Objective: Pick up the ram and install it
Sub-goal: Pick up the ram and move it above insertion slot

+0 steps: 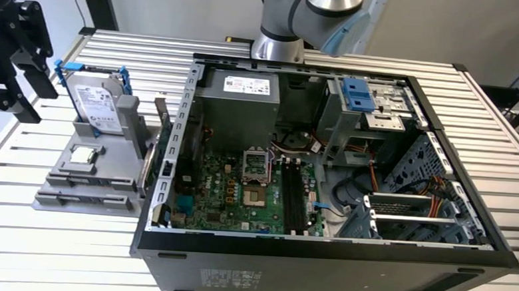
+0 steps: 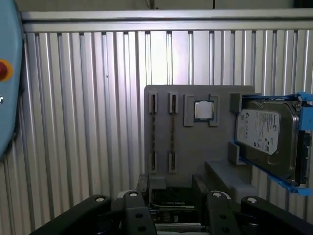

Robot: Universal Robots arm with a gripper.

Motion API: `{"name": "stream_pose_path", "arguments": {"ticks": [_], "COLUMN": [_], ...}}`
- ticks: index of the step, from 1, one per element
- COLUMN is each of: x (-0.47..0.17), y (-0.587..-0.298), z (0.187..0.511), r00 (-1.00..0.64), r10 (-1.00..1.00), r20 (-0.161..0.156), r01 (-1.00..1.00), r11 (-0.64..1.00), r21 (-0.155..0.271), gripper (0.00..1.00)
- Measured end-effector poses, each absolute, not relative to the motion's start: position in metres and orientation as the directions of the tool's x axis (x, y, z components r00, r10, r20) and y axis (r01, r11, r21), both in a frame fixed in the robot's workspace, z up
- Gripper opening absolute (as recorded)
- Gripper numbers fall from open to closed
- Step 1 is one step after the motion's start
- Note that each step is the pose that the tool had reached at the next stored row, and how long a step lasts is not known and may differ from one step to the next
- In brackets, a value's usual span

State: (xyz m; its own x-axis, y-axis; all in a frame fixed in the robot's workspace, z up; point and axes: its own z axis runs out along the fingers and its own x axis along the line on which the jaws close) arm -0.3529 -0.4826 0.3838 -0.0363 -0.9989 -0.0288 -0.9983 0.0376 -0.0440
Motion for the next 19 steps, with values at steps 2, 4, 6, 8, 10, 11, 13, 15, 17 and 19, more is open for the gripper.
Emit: {"name": "stream_pose_path", "arguments": {"ticks": [2, 4, 6, 8, 10, 11, 13, 15, 17, 19], "x": [-0.353, -0.353, -0.353, -0.353, -0.353, -0.353, -0.353, -0.353, -0.353, -0.353], "y": [-0.483, -0.483, -0.483, -0.483, -0.483, -0.483, -0.483, -0.483, -0.483, -0.483], "z": [0.381, 0.379, 0.379, 0.379, 0.379, 0.378, 0.376, 0.374, 0.371, 0.368], "r00": [-0.036, -0.036, -0.036, -0.036, -0.036, -0.036, -0.036, -0.036, -0.036, -0.036], "r10": [-0.999, -0.999, -0.999, -0.999, -0.999, -0.999, -0.999, -0.999, -0.999, -0.999], "r20": [-0.029, -0.029, -0.029, -0.029, -0.029, -0.029, -0.029, -0.029, -0.029, -0.030], "r01": [-0.998, -0.998, -0.998, -0.998, -0.998, -0.998, -0.998, -0.998, -0.997, -0.997], "r11": [0.038, 0.038, 0.038, 0.038, 0.037, 0.038, 0.038, 0.038, 0.038, 0.037], "r21": [-0.047, -0.048, -0.048, -0.048, -0.048, -0.049, -0.052, -0.056, -0.060, -0.065], "gripper": [1.00, 1.00, 1.00, 1.00, 1.00, 1.00, 1.00, 1.00, 1.00, 1.00]}}
